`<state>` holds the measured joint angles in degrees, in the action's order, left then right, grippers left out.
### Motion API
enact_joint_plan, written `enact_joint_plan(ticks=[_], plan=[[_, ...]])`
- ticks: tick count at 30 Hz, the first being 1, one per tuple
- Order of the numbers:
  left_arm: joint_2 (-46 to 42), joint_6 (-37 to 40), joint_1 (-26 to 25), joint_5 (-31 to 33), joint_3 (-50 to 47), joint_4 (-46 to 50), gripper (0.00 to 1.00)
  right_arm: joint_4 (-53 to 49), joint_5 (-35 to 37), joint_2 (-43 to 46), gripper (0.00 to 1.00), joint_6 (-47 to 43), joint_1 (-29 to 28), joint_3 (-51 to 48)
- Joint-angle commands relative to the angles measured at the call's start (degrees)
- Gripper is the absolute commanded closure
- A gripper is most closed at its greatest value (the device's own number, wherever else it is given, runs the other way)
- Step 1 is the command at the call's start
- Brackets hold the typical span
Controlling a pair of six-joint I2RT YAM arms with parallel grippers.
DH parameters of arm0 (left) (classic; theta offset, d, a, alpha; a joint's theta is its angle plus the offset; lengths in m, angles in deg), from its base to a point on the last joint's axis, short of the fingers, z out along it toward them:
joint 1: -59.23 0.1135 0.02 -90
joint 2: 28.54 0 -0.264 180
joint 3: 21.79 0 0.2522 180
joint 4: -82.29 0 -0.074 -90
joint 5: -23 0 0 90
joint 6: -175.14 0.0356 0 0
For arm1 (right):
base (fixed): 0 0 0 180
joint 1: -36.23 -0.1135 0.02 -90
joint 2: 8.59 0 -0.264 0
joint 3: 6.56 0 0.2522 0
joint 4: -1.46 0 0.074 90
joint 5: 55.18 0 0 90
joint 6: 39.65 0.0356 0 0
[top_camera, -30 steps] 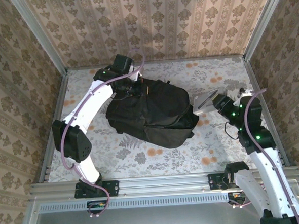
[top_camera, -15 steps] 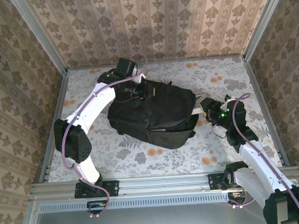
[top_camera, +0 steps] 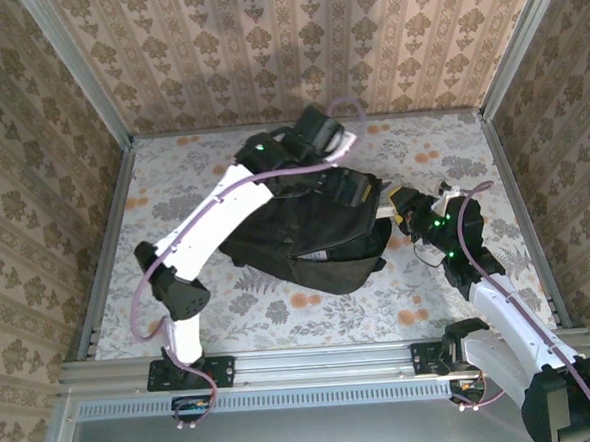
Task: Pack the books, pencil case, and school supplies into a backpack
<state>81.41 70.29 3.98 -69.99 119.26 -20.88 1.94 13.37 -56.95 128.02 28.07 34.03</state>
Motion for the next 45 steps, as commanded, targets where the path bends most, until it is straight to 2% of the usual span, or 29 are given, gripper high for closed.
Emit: enact_joint_plan(ticks=[1, 14, 24, 28, 32, 35, 40, 45], plan=[[5.21, 2.94, -2.74, 7.9, 3.88, 8.31, 0.07, 5.37, -1.4, 0.87, 0.61, 1.61, -0.71, 1.56], [11.85, 0.21, -5.16, 9.2, 10.16, 8.68, 0.07, 5.38, -2.08, 0.93, 0.62, 1.61, -0.91, 1.3], [9.25, -1.27, -8.38, 6.16, 7.22, 4.93, 0.06, 7.06, -2.05, 0.29, 0.63, 2.47, -0.89, -0.28], [10.03, -1.92, -8.84, 7.64, 5.17, 4.14, 0.05, 7.38, -2.13, 0.35, 0.63, 2.84, -0.89, -0.38], [10.46, -1.66, -9.14, 12.86, 4.69, 4.26, 0.07, 7.38, -2.24, 0.67, 0.63, 3.19, -0.89, -0.51], [10.55, -0.29, -9.71, 16.87, 4.38, 4.41, 0.17, 7.48, -2.21, 0.95, 0.63, 3.45, -0.86, -0.77], [10.97, 0.5, -9.88, 16.45, 4.11, 4.17, 0.44, 7.99, -2.23, 1.12, 0.63, 3.98, -0.89, -1.25], [10.83, 0.53, -9.97, 15.43, 3.81, 4.13, 0.63, 7.67, -2.19, 1.45, 0.63, 3.81, -0.89, -1.32]])
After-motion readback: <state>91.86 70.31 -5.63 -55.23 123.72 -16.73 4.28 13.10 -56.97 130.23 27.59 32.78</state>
